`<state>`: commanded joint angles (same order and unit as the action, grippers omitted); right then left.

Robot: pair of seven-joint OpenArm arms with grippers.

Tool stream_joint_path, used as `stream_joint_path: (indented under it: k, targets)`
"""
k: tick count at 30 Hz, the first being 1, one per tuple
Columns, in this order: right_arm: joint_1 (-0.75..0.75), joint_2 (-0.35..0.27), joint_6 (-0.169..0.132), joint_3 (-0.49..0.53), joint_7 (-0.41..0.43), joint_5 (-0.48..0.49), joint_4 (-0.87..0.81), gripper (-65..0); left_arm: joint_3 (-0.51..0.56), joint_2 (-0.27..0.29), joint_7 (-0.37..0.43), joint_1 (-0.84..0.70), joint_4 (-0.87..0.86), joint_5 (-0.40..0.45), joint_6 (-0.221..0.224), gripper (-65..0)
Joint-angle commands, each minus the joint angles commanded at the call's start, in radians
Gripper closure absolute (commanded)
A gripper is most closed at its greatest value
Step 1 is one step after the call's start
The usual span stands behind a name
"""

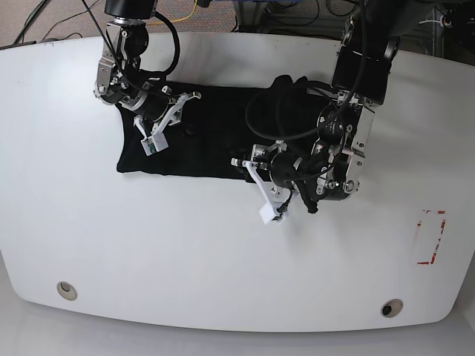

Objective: Layout the t-shirt on the table in an organized manner, then fold the t-shirt properly

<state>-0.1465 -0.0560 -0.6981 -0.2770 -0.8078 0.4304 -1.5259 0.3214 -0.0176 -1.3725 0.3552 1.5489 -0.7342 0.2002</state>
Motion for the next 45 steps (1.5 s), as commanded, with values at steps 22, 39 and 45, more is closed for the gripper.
stream_joint_path:
  k: [22, 39, 45]
  targets:
    - [0.011, 0.0, 0.0, 0.0, 0.0, 0.0, 0.002, -6.3, 0.133, -0.063, 0.114, -0.035, 0.08, 0.229, 0.068, -17.8]
    - [0.011, 0.0, 0.0, 0.0, 0.0, 0.0, 0.002, -6.3, 0.201, -0.229, 0.152, 0.049, 0.094, 0.233, -0.351, -17.6]
    - [0.012, 0.0, 0.0, 0.0, 0.0, 0.0, 0.002, -6.3, 0.212, -0.227, 0.152, 0.083, 0.094, 0.233, -0.385, -17.6]
